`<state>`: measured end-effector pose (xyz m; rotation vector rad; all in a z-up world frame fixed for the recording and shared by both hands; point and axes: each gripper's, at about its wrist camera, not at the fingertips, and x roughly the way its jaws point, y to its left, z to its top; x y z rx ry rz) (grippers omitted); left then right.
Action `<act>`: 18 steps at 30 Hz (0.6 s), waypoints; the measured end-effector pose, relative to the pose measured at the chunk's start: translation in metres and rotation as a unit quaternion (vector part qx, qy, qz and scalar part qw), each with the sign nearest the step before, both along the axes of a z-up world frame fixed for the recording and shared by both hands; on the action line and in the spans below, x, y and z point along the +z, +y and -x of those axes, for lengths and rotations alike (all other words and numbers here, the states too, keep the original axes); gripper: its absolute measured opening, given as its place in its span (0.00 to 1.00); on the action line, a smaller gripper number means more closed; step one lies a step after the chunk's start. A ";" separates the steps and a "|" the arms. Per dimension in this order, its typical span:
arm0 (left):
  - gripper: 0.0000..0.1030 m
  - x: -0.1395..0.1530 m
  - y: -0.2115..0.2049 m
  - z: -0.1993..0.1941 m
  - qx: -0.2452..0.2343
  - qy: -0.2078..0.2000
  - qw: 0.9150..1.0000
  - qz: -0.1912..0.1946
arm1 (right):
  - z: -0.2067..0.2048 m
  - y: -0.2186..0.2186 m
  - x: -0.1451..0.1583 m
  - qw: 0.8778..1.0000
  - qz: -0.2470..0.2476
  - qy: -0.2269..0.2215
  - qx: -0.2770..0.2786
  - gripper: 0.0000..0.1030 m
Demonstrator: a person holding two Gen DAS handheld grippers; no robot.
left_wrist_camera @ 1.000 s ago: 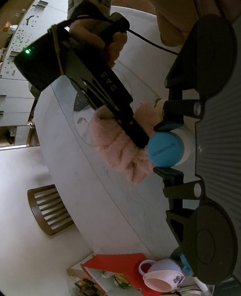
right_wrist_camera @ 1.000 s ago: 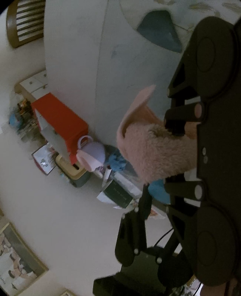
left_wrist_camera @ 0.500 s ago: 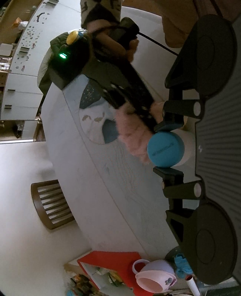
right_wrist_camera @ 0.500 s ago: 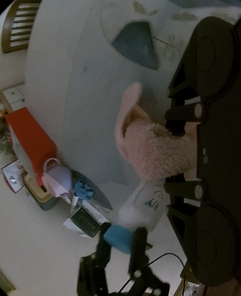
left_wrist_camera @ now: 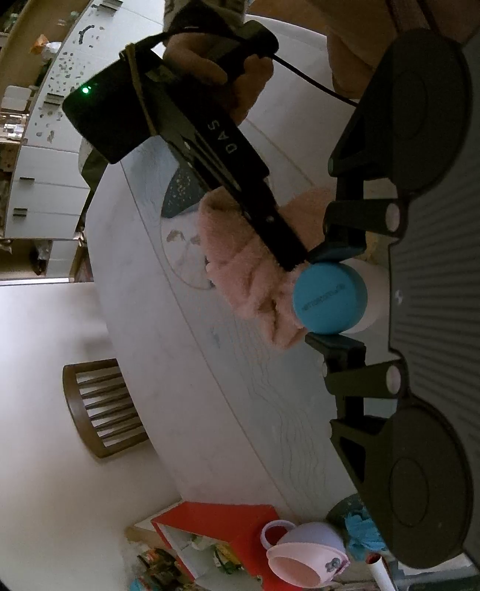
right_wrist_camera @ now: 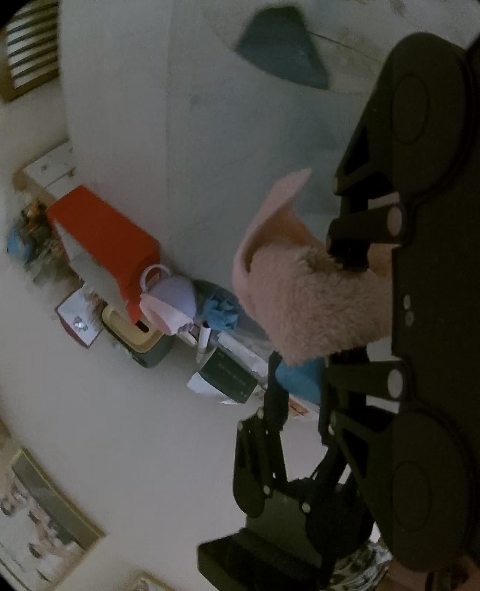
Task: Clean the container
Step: 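Keep rubbing the plush over the bottle with the right tool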
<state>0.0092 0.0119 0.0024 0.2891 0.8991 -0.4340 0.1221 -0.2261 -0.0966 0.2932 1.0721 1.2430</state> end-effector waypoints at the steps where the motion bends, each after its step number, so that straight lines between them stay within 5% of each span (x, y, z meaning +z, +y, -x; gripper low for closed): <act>1: 0.38 0.000 0.001 0.001 0.001 0.000 1.000 0.000 | -0.001 -0.001 -0.002 1.000 -0.001 0.005 -0.003 0.25; 10: 0.38 0.001 0.006 0.014 0.020 0.004 1.000 -0.001 | 0.020 0.014 -0.026 0.993 0.103 -0.044 0.036 0.25; 18: 0.38 0.001 0.020 0.040 0.029 0.018 0.999 -0.006 | 0.033 0.020 -0.022 0.988 0.123 -0.076 0.061 0.25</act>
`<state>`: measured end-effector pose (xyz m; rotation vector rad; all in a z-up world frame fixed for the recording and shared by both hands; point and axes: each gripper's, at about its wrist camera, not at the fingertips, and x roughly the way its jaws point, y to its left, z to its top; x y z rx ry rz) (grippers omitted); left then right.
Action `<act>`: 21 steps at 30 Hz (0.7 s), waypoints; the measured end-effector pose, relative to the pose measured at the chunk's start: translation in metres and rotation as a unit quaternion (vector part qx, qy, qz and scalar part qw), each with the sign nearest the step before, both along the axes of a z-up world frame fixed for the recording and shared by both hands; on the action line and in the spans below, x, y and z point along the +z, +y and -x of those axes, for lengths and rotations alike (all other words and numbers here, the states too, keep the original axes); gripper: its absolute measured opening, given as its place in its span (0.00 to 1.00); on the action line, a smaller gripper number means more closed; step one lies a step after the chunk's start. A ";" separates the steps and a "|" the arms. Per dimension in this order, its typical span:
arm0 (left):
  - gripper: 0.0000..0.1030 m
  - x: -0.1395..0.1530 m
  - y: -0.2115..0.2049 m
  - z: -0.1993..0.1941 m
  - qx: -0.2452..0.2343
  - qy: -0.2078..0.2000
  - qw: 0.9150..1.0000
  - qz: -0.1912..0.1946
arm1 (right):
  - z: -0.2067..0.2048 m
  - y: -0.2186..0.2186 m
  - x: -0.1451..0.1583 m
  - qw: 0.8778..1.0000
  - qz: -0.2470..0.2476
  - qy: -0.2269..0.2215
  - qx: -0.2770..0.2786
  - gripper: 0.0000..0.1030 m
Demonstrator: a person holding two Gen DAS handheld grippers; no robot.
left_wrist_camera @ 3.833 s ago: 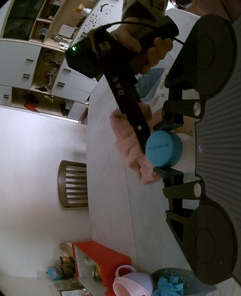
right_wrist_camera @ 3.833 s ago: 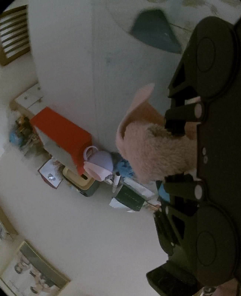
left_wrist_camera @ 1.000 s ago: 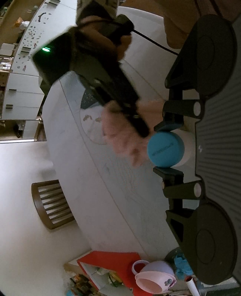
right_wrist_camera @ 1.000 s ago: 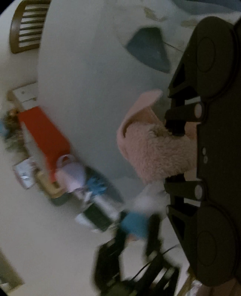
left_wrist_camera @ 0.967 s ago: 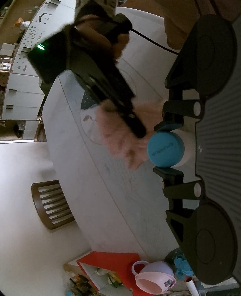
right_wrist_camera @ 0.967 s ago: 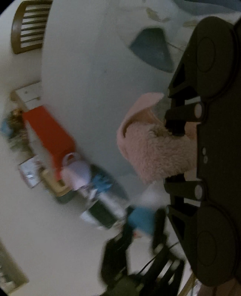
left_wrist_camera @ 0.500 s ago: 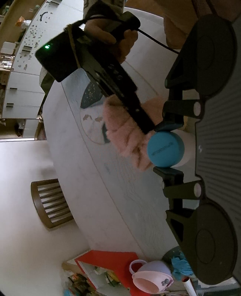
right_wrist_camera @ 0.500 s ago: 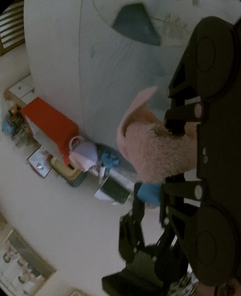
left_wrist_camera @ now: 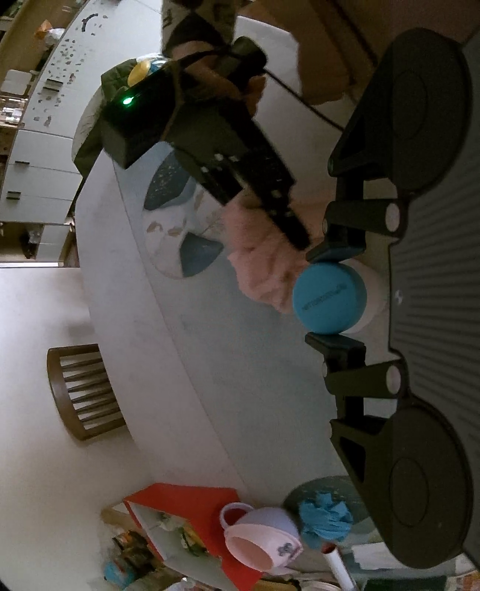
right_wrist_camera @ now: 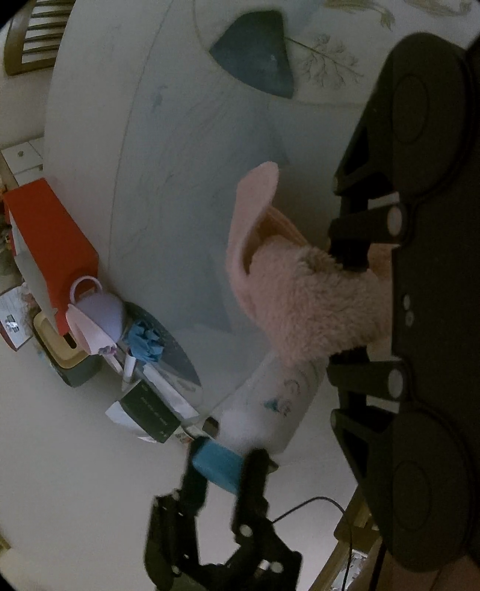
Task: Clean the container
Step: 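Keep rubbing the plush over the bottle with the right tool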
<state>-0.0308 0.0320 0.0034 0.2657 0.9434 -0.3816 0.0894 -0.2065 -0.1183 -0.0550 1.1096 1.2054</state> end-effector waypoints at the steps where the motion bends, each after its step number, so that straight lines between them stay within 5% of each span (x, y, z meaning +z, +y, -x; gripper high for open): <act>1: 0.38 0.000 0.001 0.003 0.002 0.000 1.000 0.000 | 0.000 0.001 0.002 1.000 -0.002 0.000 -0.002 0.25; 9: 0.38 -0.004 0.004 0.009 0.023 -0.014 1.000 0.016 | -0.002 0.004 0.045 0.988 -0.139 0.065 0.018 0.25; 15: 0.38 -0.004 0.004 0.008 0.028 -0.016 0.999 0.019 | -0.004 0.014 0.023 0.991 -0.108 0.079 0.001 0.25; 21: 0.38 -0.005 0.002 0.003 0.032 -0.016 0.999 0.020 | 0.010 0.017 0.007 0.999 -0.027 0.032 0.022 0.25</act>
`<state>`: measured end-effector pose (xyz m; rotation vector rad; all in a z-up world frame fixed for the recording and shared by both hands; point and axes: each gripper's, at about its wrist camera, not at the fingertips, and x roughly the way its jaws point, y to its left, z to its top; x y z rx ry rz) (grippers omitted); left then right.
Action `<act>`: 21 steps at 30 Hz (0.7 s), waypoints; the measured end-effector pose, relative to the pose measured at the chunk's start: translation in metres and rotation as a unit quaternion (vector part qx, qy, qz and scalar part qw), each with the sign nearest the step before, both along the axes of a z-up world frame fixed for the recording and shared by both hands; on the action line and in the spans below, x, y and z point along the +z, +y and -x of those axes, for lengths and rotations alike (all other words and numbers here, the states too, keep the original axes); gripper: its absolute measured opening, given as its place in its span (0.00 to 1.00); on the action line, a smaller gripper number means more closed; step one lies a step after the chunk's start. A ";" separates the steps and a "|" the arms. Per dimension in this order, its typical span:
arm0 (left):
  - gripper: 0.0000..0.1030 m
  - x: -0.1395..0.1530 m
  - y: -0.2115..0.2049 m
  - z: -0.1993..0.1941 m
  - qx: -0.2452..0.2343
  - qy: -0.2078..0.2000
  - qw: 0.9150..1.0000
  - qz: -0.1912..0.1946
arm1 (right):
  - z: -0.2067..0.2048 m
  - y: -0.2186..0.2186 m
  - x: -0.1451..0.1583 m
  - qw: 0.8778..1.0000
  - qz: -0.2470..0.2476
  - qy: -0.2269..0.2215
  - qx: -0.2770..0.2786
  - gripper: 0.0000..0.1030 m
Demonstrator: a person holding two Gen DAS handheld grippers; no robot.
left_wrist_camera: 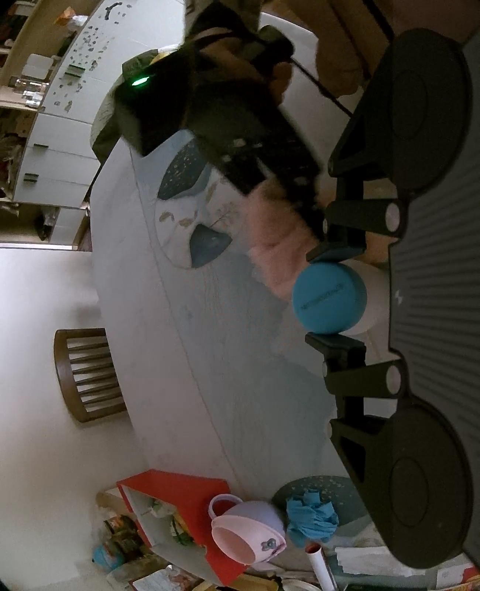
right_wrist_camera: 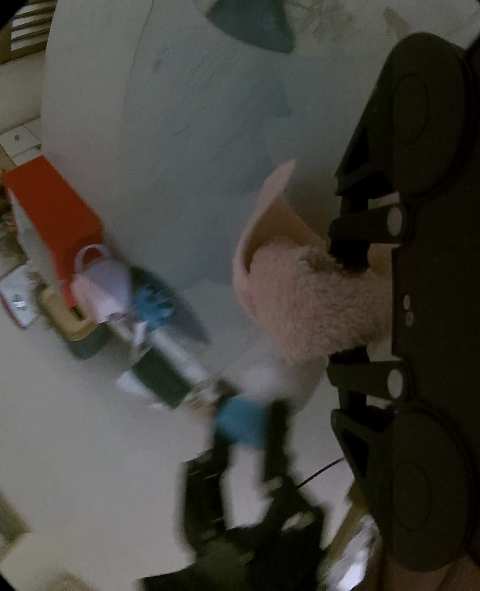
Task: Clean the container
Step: 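Keep rubbing the plush over the bottle with the right tool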
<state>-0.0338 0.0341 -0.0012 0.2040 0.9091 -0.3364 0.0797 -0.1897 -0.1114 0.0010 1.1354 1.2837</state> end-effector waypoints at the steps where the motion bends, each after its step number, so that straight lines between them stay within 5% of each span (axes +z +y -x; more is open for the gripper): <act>1: 0.38 0.000 -0.001 -0.002 -0.002 0.000 1.000 0.000 | 0.005 -0.001 -0.002 1.000 0.012 -0.012 0.005 0.25; 21: 0.37 -0.005 -0.106 -0.083 -0.111 -0.042 0.993 0.003 | -0.022 -0.118 0.017 0.984 0.008 -0.062 -0.167 0.25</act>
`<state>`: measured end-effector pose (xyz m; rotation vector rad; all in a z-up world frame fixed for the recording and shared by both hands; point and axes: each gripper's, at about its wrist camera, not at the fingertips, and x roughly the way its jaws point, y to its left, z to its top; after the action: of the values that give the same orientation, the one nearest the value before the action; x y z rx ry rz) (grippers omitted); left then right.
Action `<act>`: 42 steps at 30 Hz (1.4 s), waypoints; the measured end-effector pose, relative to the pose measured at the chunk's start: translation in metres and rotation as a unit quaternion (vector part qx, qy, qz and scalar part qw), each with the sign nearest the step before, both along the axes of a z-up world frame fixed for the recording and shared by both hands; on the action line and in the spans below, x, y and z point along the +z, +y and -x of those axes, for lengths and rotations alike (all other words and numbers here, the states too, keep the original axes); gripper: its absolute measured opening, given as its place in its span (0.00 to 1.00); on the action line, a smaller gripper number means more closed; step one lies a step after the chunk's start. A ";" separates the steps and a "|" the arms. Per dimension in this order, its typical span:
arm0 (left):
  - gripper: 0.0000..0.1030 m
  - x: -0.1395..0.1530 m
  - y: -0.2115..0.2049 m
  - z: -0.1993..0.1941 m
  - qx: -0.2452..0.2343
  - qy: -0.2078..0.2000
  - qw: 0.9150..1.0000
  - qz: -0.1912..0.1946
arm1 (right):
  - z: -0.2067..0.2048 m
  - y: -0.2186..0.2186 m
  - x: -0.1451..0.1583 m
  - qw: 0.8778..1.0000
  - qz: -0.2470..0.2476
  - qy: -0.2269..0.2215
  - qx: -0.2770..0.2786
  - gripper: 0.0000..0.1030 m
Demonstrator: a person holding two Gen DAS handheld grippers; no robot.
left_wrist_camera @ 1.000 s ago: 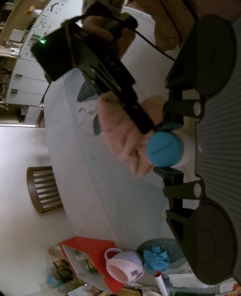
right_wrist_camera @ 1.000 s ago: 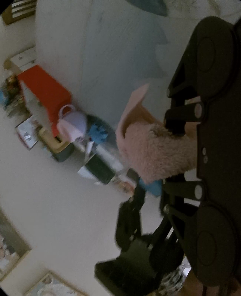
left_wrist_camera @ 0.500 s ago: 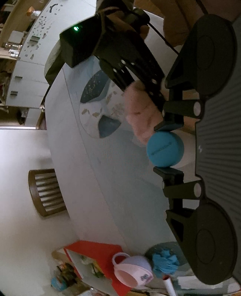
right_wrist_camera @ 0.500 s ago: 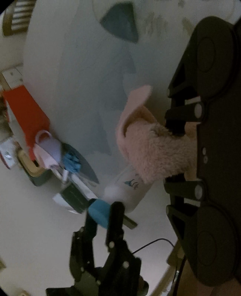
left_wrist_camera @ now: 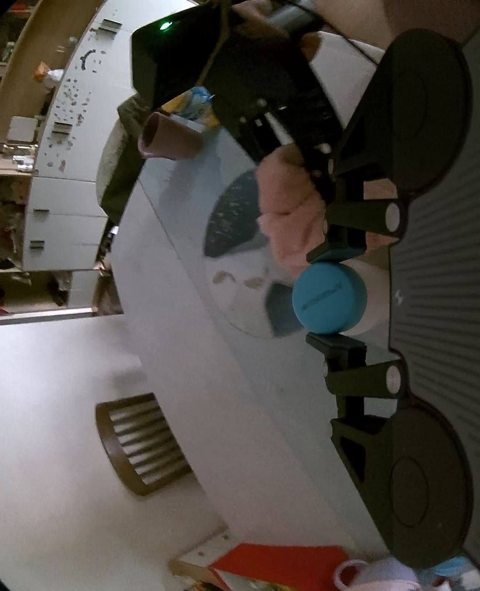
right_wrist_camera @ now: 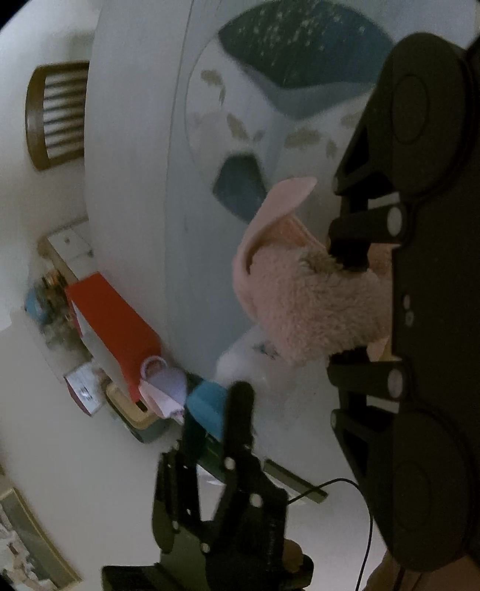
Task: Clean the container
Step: 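Keep rubbing the plush over the bottle with the right tool, then wipe the plush up and down the bottle with the right tool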
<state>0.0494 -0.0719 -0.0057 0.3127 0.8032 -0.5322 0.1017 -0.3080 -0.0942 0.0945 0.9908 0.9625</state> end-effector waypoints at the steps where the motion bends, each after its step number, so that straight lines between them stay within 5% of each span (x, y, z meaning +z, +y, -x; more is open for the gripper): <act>1: 0.37 -0.002 -0.003 -0.004 0.000 0.001 1.000 0.002 | -0.001 -0.004 0.000 1.000 0.000 -0.001 -0.005 0.25; 13: 0.37 -0.008 0.024 0.019 0.021 0.031 0.999 0.018 | -0.001 -0.006 0.005 1.000 0.001 -0.012 0.000 0.25; 23: 0.37 -0.014 0.038 0.033 0.041 0.033 0.998 0.028 | -0.001 0.042 0.054 0.994 -0.066 -0.040 0.071 0.25; 42: 0.37 -0.017 0.054 0.042 0.067 0.047 0.996 0.042 | -0.040 0.052 -0.012 1.000 0.004 0.016 0.007 0.25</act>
<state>0.0072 -0.0175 -0.0226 0.1557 0.8847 -0.4551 0.1412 -0.2564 -0.1067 0.0962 1.0265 0.9717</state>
